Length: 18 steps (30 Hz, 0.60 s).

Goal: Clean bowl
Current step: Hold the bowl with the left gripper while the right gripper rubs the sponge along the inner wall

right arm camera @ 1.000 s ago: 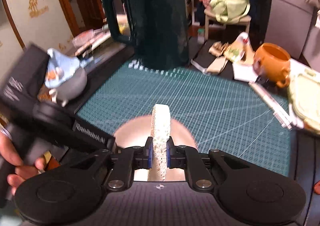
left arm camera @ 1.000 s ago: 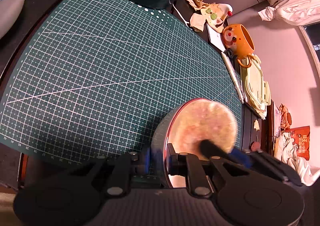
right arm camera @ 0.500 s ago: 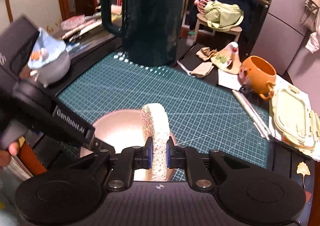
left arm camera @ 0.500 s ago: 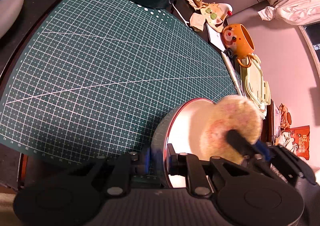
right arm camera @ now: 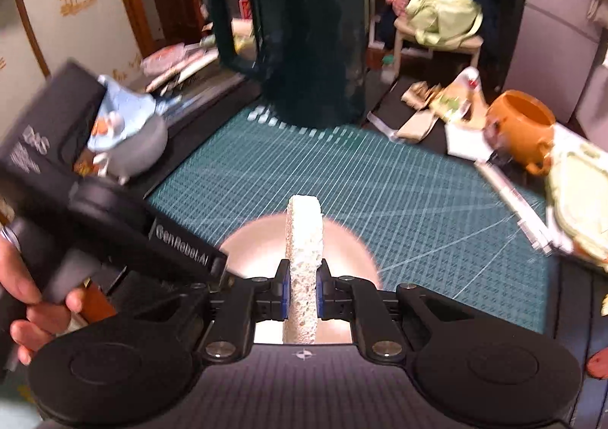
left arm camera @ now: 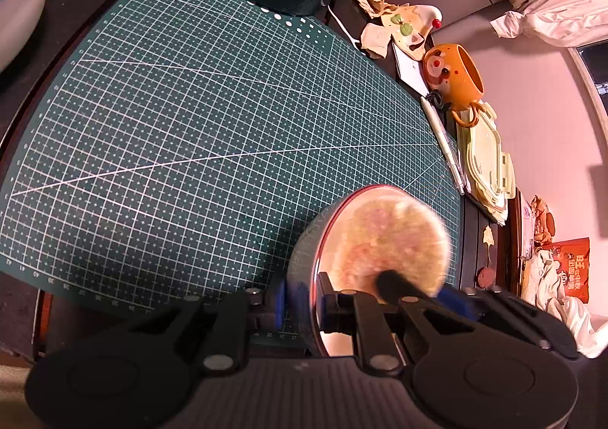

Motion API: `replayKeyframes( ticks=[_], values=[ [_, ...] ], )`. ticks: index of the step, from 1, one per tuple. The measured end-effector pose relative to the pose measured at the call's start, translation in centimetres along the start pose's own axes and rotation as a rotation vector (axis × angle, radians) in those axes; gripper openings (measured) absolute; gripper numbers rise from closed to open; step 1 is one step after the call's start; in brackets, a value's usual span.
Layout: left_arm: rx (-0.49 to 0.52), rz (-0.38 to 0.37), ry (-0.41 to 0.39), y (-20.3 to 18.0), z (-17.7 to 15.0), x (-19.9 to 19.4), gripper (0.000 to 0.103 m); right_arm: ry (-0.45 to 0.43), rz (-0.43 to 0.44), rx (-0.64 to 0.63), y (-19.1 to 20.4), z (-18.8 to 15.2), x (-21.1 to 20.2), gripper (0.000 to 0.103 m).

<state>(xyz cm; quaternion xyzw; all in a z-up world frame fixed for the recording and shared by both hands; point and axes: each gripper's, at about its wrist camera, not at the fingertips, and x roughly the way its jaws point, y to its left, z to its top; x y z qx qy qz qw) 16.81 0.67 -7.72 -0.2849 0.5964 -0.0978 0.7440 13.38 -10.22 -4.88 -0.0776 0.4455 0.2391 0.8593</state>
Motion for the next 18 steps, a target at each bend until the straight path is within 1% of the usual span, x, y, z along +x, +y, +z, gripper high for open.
replayKeyframes(
  ticks=[3,6,7,9,13,15,18],
  values=[
    [0.000,-0.001,-0.001,0.8,-0.1,0.0,0.014,0.005,-0.039,-0.018,0.0,-0.2,0.5,0.011],
    [-0.005,0.000,-0.002,0.4,0.4,0.1,0.014,0.013,-0.049,-0.005,-0.5,-0.3,0.4,0.012],
    [-0.004,0.000,-0.002,0.7,0.3,0.1,0.014,0.014,-0.087,-0.017,-0.7,-0.4,0.4,0.012],
    [-0.002,0.000,-0.001,1.3,0.2,0.1,0.014,0.010,-0.097,-0.016,-1.0,-0.4,0.0,0.012],
    [-0.002,0.000,-0.001,1.6,0.2,0.2,0.014,-0.034,-0.090,-0.004,-1.5,0.2,-1.7,0.012],
    [-0.002,0.000,-0.001,1.7,0.1,0.3,0.014,-0.074,-0.064,0.020,-1.8,0.5,-2.9,0.012],
    [-0.003,-0.001,-0.001,1.8,0.1,0.1,0.014,-0.083,-0.022,0.026,-1.8,0.7,-3.3,0.012]
  ],
)
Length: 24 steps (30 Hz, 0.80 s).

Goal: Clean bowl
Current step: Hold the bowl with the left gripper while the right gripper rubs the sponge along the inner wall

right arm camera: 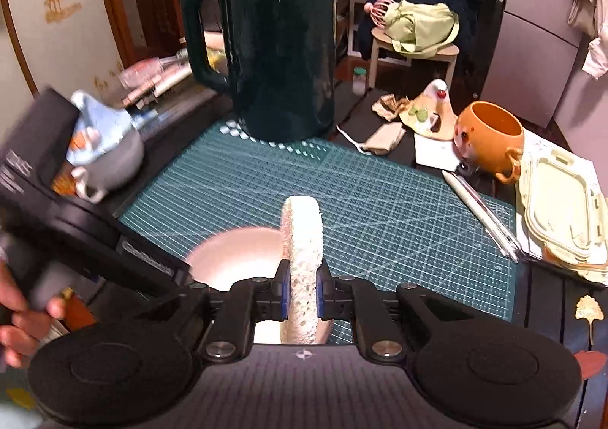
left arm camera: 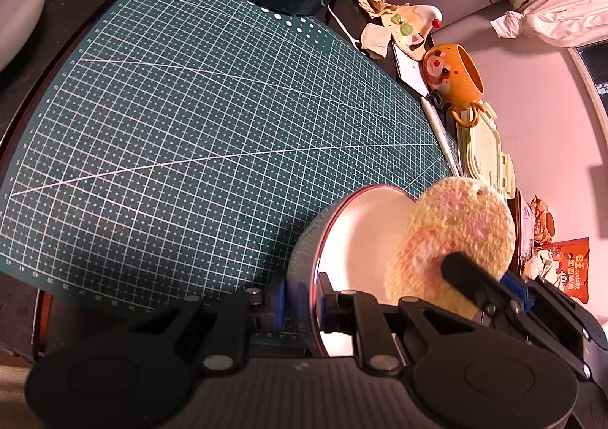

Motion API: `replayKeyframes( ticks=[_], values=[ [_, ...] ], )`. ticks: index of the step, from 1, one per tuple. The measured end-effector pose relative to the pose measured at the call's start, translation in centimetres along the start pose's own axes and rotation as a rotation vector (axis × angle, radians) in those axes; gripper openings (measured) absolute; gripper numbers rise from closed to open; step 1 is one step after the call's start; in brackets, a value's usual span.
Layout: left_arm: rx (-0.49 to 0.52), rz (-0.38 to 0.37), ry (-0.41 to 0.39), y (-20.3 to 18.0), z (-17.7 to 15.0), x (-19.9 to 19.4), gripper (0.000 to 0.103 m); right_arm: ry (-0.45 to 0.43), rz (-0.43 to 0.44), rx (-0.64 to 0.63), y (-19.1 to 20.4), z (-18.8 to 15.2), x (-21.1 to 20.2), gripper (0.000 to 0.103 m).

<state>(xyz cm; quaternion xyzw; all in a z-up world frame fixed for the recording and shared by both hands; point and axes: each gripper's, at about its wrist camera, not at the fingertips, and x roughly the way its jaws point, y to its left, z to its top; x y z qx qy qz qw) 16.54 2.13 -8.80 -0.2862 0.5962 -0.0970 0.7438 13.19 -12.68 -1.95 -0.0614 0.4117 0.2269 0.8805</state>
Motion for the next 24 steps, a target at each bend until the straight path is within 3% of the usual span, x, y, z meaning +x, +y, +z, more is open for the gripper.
replayKeyframes(
  ticks=[3,16,24],
  values=[
    [-0.001,0.000,0.000,0.3,0.1,0.1,0.014,0.024,0.085,0.014,0.3,-0.3,0.6,0.012],
    [-0.009,-0.003,0.000,2.5,-0.2,0.1,0.014,0.065,0.069,0.033,0.6,-0.9,2.6,0.011],
    [-0.012,-0.006,0.000,2.8,-0.2,0.0,0.014,0.011,0.037,-0.008,1.6,-1.4,2.4,0.011]
  ],
)
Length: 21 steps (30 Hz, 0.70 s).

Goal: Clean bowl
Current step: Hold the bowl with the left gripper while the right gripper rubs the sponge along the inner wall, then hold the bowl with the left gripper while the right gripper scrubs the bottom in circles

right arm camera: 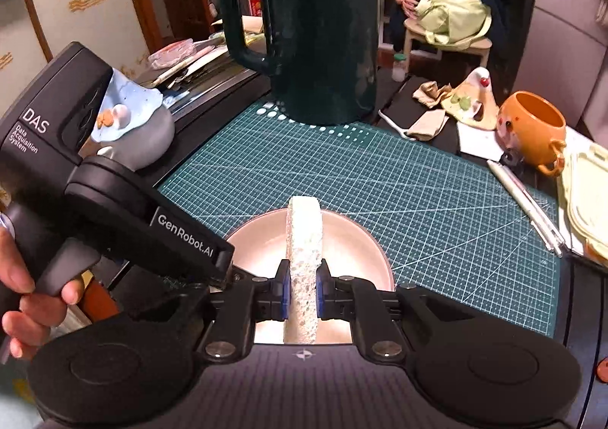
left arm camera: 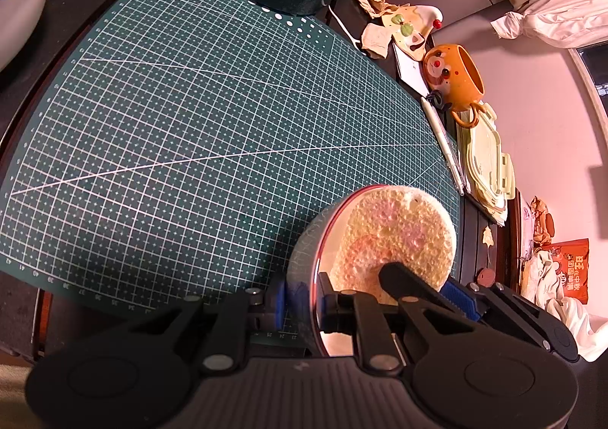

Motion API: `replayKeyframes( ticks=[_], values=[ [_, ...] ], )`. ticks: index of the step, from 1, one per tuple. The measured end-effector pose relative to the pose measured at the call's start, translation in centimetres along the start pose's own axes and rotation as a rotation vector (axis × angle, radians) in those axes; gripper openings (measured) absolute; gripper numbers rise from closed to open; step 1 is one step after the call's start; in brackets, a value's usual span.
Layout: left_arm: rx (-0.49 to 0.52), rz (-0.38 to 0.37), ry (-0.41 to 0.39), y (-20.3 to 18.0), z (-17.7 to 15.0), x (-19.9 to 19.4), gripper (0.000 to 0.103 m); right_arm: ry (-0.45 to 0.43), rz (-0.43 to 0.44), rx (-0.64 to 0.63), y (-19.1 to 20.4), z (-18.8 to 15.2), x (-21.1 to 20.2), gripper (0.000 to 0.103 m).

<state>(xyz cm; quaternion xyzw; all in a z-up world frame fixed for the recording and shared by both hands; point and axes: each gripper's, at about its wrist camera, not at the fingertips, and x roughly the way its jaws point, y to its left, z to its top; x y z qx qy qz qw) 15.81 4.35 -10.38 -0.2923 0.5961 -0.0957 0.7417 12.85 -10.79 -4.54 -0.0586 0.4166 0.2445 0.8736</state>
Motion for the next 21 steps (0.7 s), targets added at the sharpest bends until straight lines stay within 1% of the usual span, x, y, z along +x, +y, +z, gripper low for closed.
replayKeyframes(
  ticks=[3,6,11,14,21],
  values=[
    [-0.003,0.000,0.000,0.0,0.2,-0.2,0.014,-0.017,0.004,0.025,-0.2,-0.1,-0.1,0.011],
    [-0.001,0.000,0.000,-0.2,0.2,-0.2,0.014,-0.026,-0.019,0.017,0.1,-0.4,0.0,0.011],
    [0.002,0.000,0.001,-0.3,0.1,0.0,0.014,-0.005,0.018,0.015,0.1,-0.2,0.2,0.011],
    [0.002,-0.001,0.001,-0.8,0.3,0.0,0.014,0.010,0.008,0.002,0.2,0.0,0.2,0.011],
    [-0.002,-0.002,0.001,0.4,0.1,-0.2,0.014,0.040,0.028,-0.009,0.0,0.3,-0.3,0.011]
  ],
)
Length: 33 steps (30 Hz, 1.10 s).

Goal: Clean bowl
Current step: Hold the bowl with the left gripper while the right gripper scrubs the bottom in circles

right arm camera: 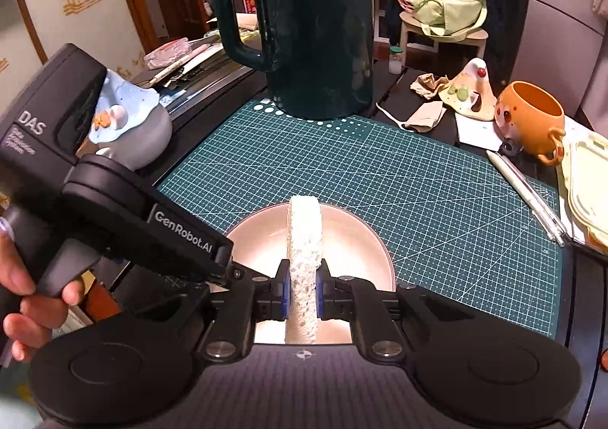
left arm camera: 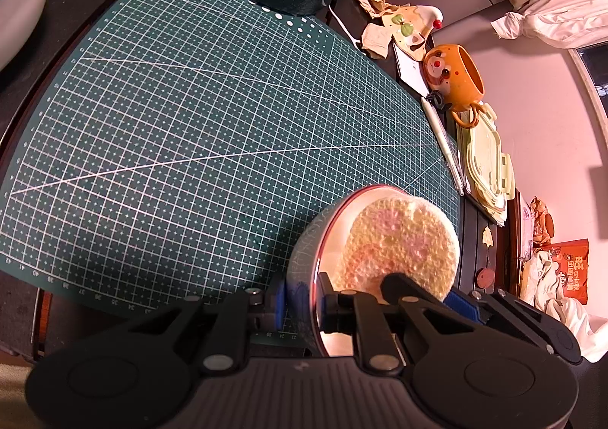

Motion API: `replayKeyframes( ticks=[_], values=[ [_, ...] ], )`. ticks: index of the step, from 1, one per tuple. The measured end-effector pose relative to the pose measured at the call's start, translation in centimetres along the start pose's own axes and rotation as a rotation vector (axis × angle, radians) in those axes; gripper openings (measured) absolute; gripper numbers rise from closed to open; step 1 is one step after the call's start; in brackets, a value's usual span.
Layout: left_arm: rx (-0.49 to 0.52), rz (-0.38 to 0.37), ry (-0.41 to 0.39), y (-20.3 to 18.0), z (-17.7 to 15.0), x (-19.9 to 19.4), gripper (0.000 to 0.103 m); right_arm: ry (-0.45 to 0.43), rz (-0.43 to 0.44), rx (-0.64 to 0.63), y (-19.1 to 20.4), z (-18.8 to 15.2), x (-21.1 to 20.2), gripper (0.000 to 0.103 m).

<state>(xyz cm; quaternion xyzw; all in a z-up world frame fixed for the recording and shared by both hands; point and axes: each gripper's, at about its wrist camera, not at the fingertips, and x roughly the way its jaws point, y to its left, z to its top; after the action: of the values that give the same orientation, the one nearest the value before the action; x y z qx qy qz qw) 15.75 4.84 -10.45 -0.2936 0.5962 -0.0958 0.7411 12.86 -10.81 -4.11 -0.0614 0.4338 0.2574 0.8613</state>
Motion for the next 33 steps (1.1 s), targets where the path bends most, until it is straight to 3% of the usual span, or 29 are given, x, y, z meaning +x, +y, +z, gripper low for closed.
replayKeyframes(
  ticks=[6,11,15,17,23,26,33],
  values=[
    [-0.001,0.000,-0.001,-0.8,0.2,0.2,0.014,0.026,-0.019,-0.018,0.1,-0.5,1.3,0.009],
    [0.000,0.000,-0.002,-0.7,0.0,0.0,0.014,0.029,-0.083,-0.015,-0.3,-0.6,1.6,0.009],
    [-0.001,-0.001,-0.001,-0.8,0.1,0.3,0.014,-0.016,-0.212,-0.123,1.0,-0.5,0.7,0.009],
    [0.000,0.001,-0.001,-0.3,0.0,0.9,0.014,-0.031,-0.223,-0.136,1.1,-0.3,0.2,0.009],
    [0.000,0.000,-0.002,-0.4,-0.1,0.3,0.014,-0.102,-0.143,-0.059,-0.3,0.8,-2.6,0.009],
    [-0.002,0.001,-0.002,-0.6,0.1,0.3,0.014,-0.066,-0.055,0.006,-1.0,0.7,-1.7,0.009],
    [-0.001,0.001,-0.001,-0.8,0.0,-0.3,0.014,0.026,0.010,0.067,-1.0,-0.1,1.6,0.009]
  ],
)
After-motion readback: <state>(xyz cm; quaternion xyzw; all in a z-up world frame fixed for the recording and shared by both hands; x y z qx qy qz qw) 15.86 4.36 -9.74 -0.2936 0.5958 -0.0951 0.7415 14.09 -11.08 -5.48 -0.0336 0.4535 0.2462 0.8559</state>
